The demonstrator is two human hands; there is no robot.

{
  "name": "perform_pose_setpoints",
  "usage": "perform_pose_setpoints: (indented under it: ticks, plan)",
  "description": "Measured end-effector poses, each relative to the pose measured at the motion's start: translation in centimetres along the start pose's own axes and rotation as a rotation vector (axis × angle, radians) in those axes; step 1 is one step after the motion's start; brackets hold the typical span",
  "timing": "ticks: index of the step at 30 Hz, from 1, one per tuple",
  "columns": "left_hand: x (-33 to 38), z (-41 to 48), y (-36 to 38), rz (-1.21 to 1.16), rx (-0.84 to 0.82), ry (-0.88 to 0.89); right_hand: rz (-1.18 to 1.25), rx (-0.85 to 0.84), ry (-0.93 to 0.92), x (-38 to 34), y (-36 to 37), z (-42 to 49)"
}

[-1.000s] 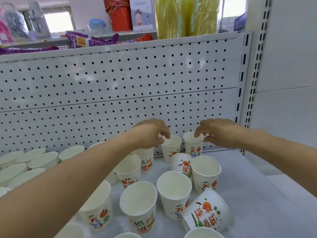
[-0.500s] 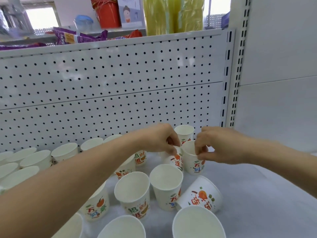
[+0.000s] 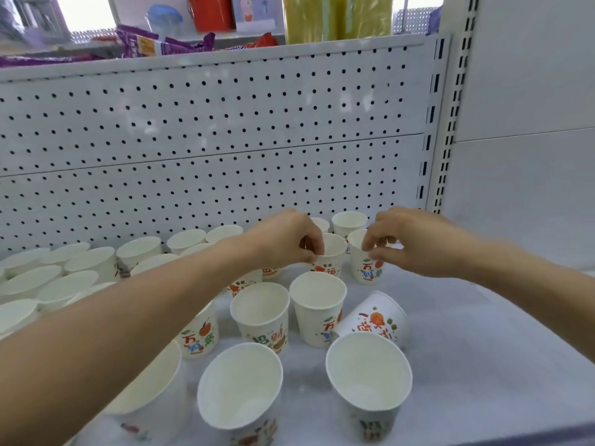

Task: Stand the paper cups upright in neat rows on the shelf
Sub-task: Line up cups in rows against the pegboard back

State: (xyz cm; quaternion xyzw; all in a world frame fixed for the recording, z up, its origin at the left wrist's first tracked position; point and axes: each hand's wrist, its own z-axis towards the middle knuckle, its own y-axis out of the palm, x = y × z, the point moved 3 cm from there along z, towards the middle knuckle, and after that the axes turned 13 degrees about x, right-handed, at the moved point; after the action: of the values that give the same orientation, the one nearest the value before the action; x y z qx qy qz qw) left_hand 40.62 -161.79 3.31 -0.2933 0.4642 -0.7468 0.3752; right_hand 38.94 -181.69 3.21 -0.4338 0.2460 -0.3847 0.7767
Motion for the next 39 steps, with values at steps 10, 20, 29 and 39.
perform_pose_setpoints:
  ticks: [10,20,29,39]
  plan:
    - [3.4,-5.4,-3.7,-0.225,-0.062,-0.03,0.216,-0.477,0.415,-1.9,-1.3,-4.9]
    - [3.3,-6.4,-3.0,-0.036,-0.098,-0.022,0.14,-0.179,0.125,-2.6,-2.8,-4.0]
    - [3.5,-6.8,-2.7,-0.007,-0.146,0.07,-0.125,-0.326,-0.045,-2.2,-3.6,-5.2]
    - [1.2,-3.4,-6.6,-0.395,0.011,-0.106,0.289,-0.158,0.06,0.6,-6.1,-1.6]
